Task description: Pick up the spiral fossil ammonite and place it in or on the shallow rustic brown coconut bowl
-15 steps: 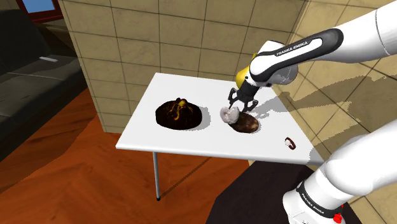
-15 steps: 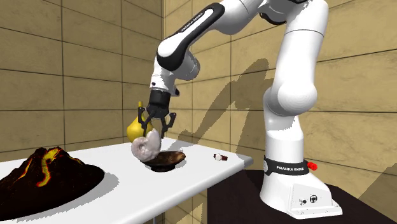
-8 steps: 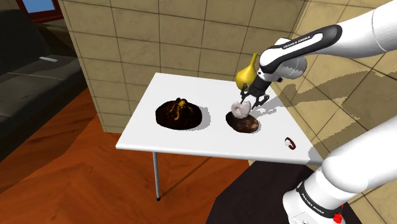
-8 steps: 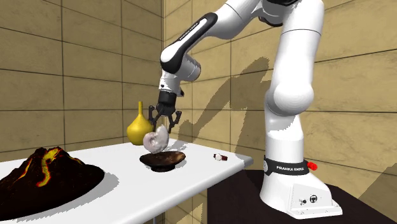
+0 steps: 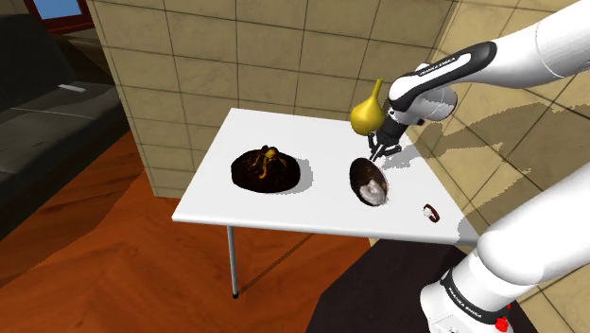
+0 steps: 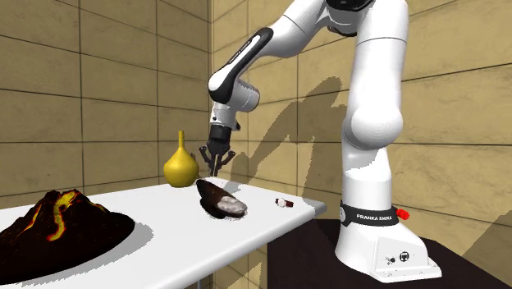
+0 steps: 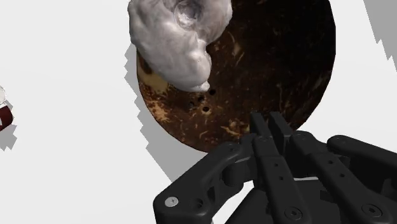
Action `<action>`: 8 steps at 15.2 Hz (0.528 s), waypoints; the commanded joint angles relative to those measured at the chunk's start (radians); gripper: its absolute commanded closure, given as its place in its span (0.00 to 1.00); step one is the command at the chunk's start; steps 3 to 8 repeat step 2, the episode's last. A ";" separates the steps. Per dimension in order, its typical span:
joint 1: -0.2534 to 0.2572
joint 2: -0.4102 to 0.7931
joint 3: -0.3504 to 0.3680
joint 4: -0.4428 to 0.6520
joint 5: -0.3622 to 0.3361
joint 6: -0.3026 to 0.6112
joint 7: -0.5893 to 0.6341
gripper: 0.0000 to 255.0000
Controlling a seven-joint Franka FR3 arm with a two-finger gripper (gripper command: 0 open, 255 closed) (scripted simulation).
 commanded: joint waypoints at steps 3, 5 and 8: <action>0.005 0.033 -0.001 -0.012 0.021 0.042 -0.021 1.00; 0.005 0.033 -0.001 -0.012 0.021 0.042 -0.021 1.00; 0.005 0.033 -0.001 -0.012 0.021 0.042 -0.021 1.00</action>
